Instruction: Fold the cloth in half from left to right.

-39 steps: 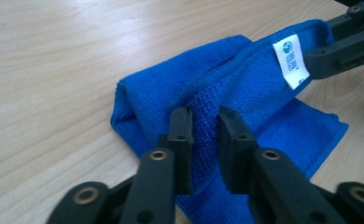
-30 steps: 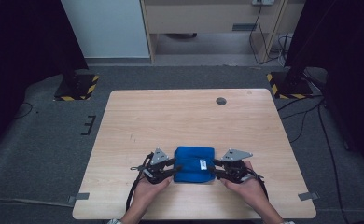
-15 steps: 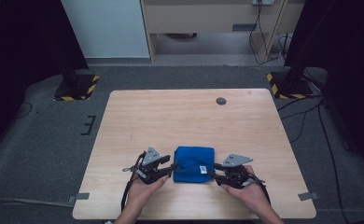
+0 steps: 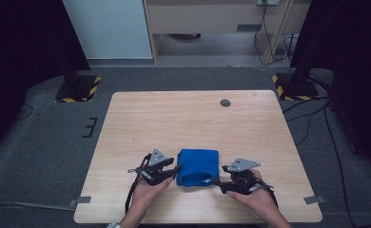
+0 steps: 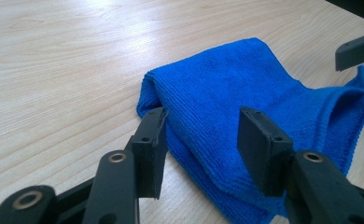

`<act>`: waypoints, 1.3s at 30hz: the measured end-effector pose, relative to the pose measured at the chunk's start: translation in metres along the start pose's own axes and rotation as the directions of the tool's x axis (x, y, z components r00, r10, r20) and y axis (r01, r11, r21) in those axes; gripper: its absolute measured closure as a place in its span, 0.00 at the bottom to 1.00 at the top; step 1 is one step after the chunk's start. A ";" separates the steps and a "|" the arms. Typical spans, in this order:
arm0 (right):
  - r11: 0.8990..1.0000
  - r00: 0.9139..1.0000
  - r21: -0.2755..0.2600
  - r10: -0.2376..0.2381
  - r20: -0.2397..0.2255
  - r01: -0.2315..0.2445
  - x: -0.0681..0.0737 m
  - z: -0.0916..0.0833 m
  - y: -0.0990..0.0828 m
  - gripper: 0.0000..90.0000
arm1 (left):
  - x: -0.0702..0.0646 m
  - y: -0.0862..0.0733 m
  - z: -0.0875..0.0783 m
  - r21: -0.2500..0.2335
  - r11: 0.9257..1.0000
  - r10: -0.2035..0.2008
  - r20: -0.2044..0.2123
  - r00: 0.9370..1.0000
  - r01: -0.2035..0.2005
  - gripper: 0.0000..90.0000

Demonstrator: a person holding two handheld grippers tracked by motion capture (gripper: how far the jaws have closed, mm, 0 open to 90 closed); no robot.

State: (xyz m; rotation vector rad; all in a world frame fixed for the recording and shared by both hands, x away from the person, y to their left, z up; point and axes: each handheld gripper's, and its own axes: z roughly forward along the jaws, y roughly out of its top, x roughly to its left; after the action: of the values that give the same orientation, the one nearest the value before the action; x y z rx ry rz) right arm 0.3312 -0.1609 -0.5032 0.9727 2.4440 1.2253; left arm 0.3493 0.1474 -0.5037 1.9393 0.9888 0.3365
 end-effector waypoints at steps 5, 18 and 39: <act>1.000 1.000 -0.022 0.010 -0.001 -0.010 -0.001 -0.009 0.002 0.31 | -0.002 -0.003 0.001 0.005 1.000 0.004 0.013 1.000 -0.004 0.57; 0.998 0.998 -0.045 0.045 0.052 -0.043 -0.009 -0.001 0.010 0.26 | -0.013 -0.019 0.010 0.115 0.988 0.101 0.006 0.995 -0.101 0.52; 0.992 0.983 -0.081 0.107 0.151 -0.096 -0.046 -0.009 0.010 0.10 | 0.039 0.002 -0.026 0.016 1.000 0.003 -0.133 0.991 -0.001 0.09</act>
State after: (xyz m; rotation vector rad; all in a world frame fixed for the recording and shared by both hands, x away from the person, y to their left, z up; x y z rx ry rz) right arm 0.3661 -0.1930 -0.4933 1.1390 2.2394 1.2125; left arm 0.3604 0.1914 -0.4937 1.9521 1.0782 0.4661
